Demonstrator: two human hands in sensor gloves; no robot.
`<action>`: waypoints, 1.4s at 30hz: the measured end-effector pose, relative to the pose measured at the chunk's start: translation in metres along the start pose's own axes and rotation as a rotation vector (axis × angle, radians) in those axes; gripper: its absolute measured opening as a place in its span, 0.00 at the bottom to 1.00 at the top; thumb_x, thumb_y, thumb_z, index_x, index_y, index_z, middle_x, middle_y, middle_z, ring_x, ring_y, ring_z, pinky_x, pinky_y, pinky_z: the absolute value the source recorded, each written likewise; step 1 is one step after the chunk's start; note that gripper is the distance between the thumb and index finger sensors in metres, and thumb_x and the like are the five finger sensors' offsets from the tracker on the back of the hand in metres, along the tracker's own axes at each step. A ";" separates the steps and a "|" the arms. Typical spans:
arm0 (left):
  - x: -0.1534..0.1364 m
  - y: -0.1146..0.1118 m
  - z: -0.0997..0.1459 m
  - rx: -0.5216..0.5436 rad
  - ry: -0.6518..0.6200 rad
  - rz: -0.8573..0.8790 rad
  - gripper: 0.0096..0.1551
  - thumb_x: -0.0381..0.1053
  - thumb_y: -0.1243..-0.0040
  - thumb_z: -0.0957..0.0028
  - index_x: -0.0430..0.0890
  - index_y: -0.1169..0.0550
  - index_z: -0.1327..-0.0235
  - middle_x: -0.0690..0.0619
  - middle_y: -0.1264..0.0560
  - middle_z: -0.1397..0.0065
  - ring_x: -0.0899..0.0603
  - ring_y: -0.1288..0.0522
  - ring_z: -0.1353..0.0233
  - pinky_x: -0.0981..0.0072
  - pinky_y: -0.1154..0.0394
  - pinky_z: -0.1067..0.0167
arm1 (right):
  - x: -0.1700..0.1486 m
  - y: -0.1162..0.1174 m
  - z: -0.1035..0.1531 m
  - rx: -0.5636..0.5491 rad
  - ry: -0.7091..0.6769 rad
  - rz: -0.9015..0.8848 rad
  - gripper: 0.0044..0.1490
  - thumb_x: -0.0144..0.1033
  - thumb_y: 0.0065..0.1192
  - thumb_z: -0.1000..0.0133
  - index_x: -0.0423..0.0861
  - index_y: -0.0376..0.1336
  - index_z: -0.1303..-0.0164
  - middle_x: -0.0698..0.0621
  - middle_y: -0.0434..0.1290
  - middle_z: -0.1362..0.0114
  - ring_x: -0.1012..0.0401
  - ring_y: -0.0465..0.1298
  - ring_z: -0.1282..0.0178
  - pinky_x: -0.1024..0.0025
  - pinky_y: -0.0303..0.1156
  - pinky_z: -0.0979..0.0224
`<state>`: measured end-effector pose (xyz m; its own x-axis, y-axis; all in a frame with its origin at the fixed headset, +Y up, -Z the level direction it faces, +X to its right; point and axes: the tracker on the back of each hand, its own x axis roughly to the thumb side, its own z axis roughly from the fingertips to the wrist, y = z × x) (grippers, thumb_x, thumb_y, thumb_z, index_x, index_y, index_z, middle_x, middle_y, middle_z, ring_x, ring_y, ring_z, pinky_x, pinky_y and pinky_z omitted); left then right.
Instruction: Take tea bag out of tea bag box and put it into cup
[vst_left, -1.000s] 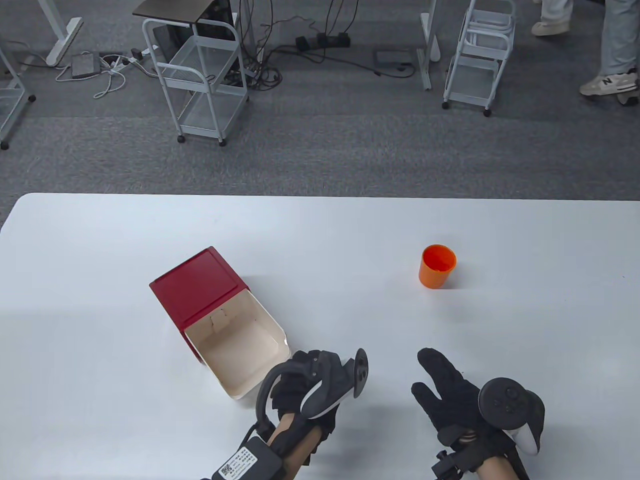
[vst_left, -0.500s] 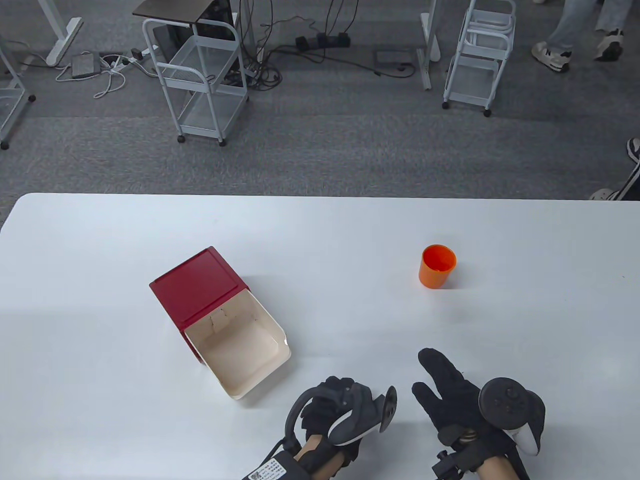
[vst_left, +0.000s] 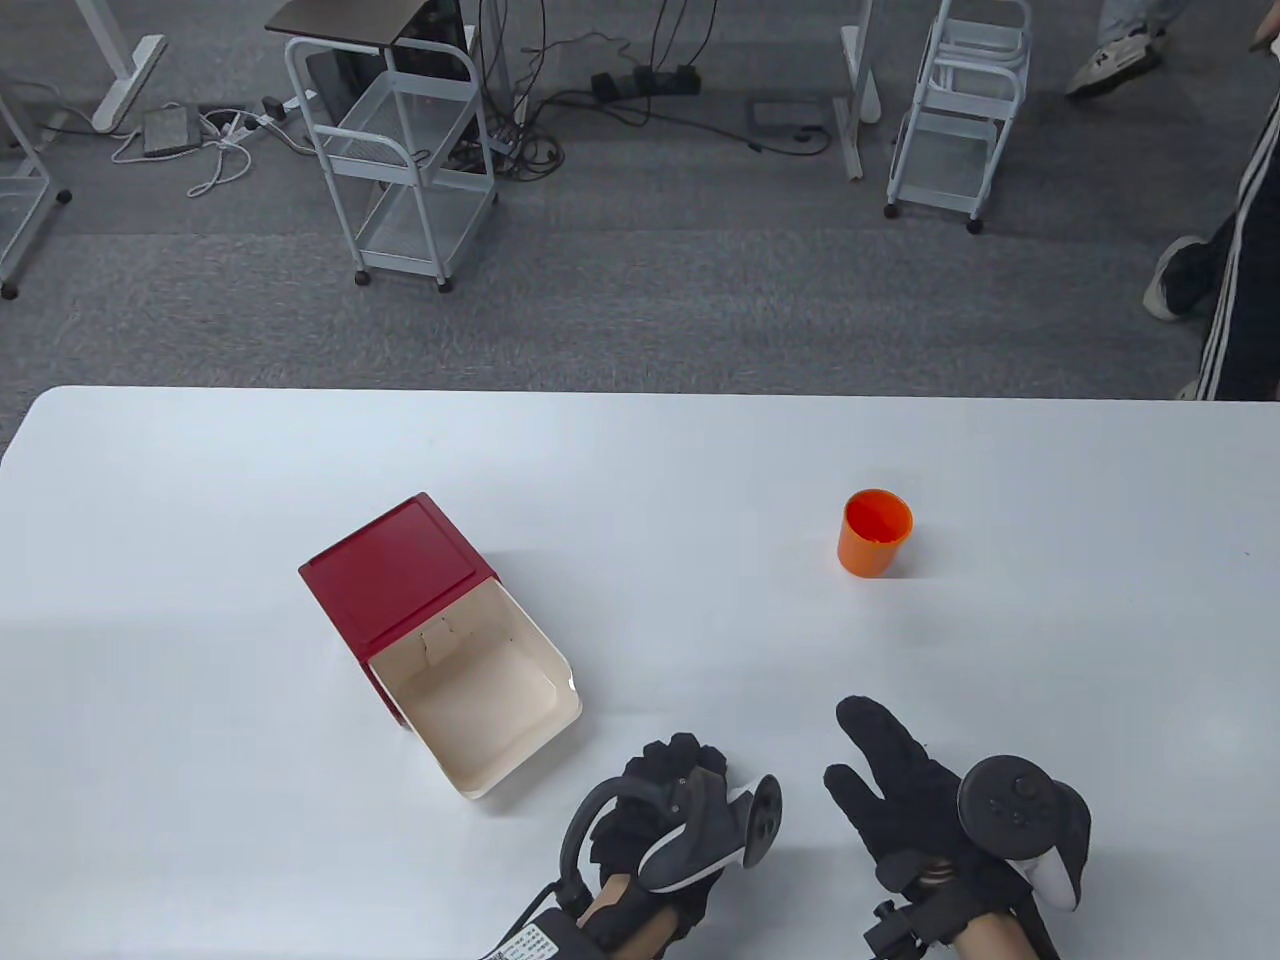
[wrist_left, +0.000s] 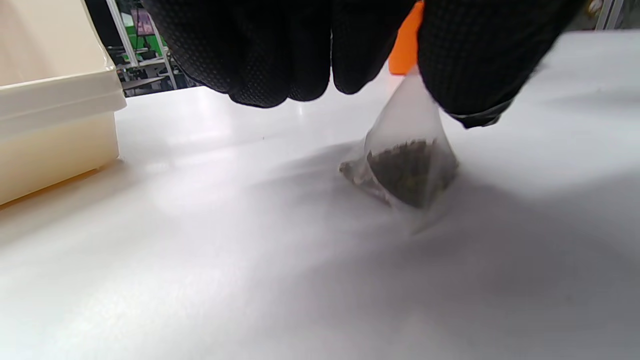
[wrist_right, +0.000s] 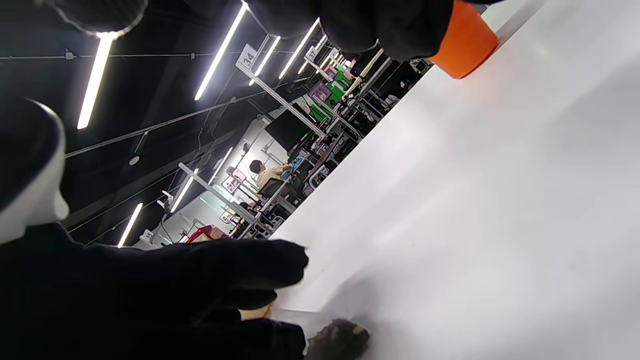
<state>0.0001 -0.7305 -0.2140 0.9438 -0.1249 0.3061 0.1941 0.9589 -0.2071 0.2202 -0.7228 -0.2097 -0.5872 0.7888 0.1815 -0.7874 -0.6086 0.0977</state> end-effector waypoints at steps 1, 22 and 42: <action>-0.004 0.004 0.002 0.018 -0.001 0.028 0.43 0.67 0.41 0.52 0.52 0.31 0.23 0.45 0.33 0.15 0.37 0.29 0.22 0.52 0.29 0.27 | 0.000 0.000 0.000 0.000 -0.001 0.000 0.51 0.67 0.52 0.47 0.43 0.51 0.24 0.34 0.55 0.19 0.31 0.61 0.25 0.33 0.52 0.25; -0.112 0.018 0.051 0.287 -0.032 1.060 0.43 0.70 0.48 0.48 0.50 0.30 0.22 0.44 0.32 0.16 0.36 0.29 0.23 0.51 0.29 0.28 | 0.000 0.001 0.001 0.005 -0.004 0.001 0.51 0.67 0.52 0.47 0.43 0.51 0.25 0.34 0.55 0.19 0.31 0.61 0.25 0.33 0.52 0.25; -0.118 -0.001 0.050 0.260 -0.062 1.153 0.42 0.71 0.49 0.48 0.51 0.30 0.23 0.44 0.32 0.16 0.36 0.29 0.22 0.52 0.29 0.28 | 0.006 -0.005 -0.001 -0.007 -0.015 0.041 0.50 0.66 0.53 0.47 0.42 0.52 0.25 0.33 0.56 0.19 0.31 0.61 0.25 0.32 0.52 0.25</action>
<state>-0.1253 -0.7040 -0.2031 0.5100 0.8533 0.1083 -0.8303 0.5213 -0.1973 0.2203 -0.7148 -0.2100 -0.6159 0.7620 0.2003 -0.7643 -0.6395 0.0828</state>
